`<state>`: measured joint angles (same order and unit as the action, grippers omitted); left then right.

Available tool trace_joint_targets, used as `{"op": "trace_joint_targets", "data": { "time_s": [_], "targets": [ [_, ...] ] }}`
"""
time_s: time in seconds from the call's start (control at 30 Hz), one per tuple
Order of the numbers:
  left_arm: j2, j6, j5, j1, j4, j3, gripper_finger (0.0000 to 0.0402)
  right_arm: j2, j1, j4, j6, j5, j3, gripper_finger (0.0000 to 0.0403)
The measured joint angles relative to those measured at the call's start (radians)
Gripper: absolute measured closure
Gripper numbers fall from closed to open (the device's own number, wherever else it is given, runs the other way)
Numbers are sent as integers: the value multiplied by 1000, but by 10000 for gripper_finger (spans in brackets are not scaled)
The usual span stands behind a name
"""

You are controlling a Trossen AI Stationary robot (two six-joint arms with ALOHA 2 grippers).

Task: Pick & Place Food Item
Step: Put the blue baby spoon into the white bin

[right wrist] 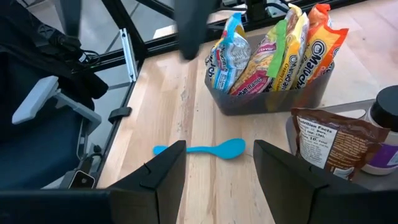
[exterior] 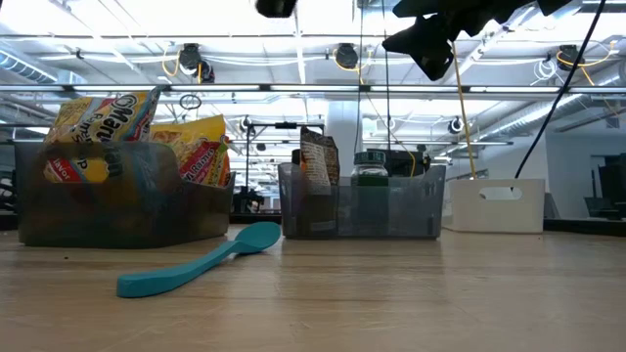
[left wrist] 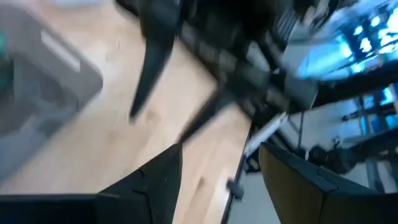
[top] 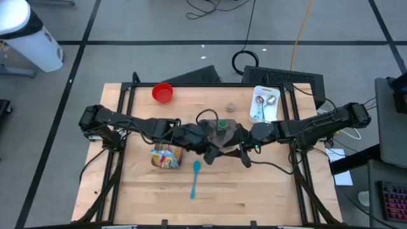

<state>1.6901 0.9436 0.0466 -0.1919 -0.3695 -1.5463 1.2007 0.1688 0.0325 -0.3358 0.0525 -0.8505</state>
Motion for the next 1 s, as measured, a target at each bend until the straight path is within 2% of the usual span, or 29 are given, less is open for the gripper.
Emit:
{"op": "trace_joint_targets", "data": {
  "time_s": [0.13,0.4,0.67,0.87,1.0],
  "targets": [
    [0,73,3,-34,-108,0,195,0,0,0,0,0,0,222],
    [0,337,34,-113,-347,1,222,0,0,0,8,0,0,222],
    [36,567,109,-169,-358,1,229,0,0,0,8,-3,0,222],
    [148,682,45,-203,-331,1,229,0,0,-4,3,-3,0,222],
    [177,740,36,-216,-349,1,229,0,0,-10,-11,-3,0,222]
  ]
}}
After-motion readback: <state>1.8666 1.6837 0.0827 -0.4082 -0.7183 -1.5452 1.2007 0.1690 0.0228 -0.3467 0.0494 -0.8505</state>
